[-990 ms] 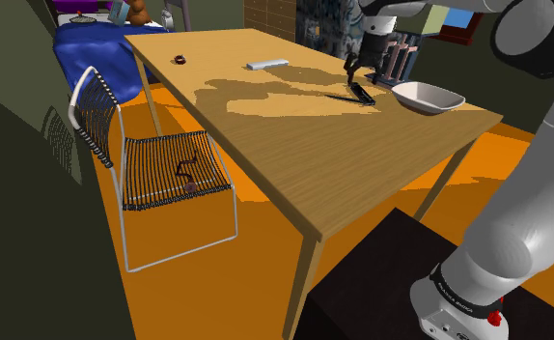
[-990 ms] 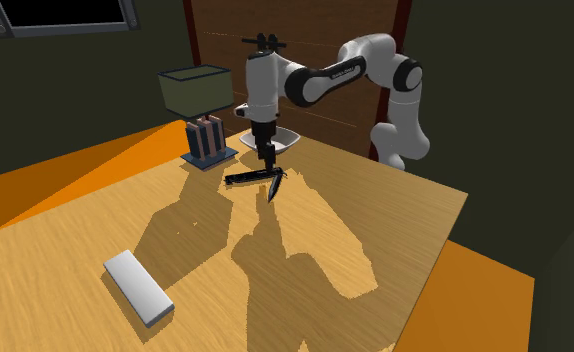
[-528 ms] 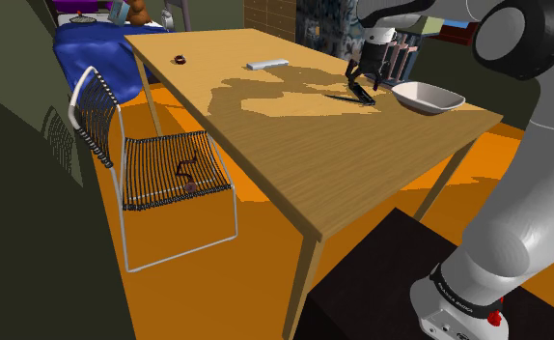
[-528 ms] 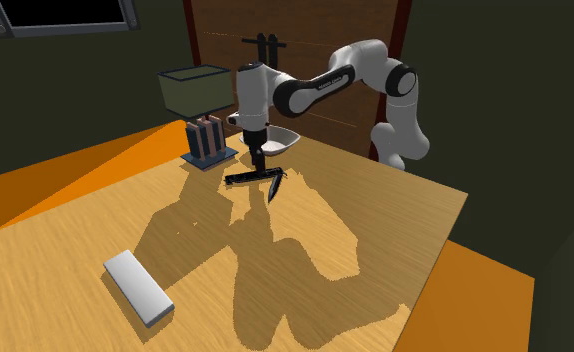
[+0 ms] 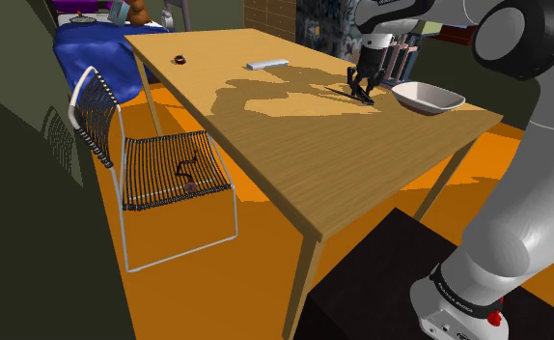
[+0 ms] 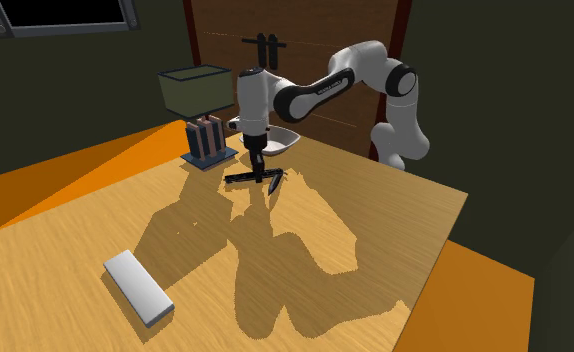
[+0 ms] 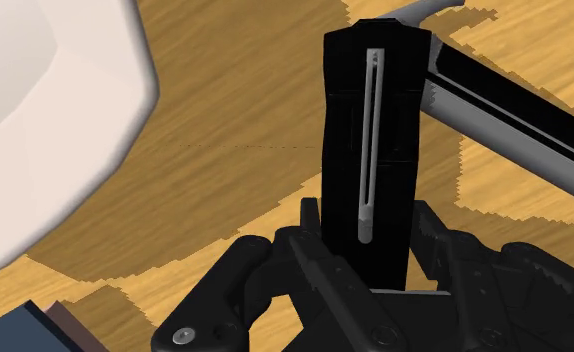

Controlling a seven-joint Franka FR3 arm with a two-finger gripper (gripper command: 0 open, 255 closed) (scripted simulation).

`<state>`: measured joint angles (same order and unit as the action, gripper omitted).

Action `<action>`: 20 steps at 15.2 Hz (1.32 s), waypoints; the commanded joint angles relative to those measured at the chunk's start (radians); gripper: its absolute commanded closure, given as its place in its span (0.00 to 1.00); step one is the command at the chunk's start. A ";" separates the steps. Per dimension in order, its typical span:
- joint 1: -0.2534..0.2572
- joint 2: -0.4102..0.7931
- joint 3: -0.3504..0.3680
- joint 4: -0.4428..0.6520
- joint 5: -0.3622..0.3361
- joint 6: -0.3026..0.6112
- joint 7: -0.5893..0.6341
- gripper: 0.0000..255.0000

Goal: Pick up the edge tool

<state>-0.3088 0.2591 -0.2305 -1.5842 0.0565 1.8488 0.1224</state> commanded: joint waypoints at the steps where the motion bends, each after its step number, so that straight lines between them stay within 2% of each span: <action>1: -0.002 0.006 -0.002 -0.007 -0.003 0.002 0.001 1.00; 6: -0.003 0.005 -0.003 -0.005 -0.004 -0.002 -0.001 1.00; 20: -0.010 0.013 -0.006 0.196 -0.003 -0.194 -0.001 1.00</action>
<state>-0.3178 0.2665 -0.2361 -1.4103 0.0526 1.6717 0.1219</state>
